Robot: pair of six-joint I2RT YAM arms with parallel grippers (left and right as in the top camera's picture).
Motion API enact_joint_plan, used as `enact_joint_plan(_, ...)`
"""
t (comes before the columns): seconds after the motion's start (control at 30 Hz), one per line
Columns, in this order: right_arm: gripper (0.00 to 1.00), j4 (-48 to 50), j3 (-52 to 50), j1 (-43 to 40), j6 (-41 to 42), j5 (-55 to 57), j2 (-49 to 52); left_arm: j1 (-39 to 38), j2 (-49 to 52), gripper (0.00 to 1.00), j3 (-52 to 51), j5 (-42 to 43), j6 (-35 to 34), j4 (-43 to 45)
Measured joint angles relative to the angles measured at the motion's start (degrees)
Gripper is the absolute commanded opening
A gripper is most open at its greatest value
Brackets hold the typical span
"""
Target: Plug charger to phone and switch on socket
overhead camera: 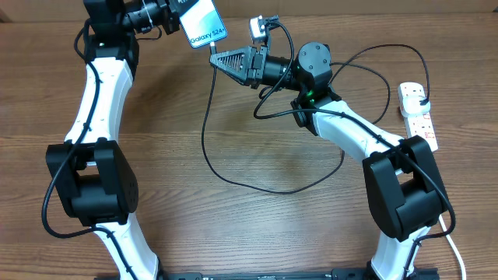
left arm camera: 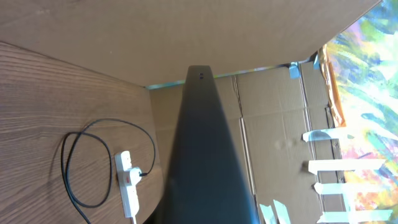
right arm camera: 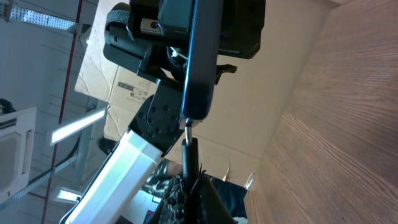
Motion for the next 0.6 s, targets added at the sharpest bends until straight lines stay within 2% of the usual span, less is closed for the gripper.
enact_joint_plan(0.6,0.04,-2.12,0.0,0.0,-1.11,-0.31,-0.02,-0.26,0.33,0.04,0.0,0.17,1.07,-0.02)
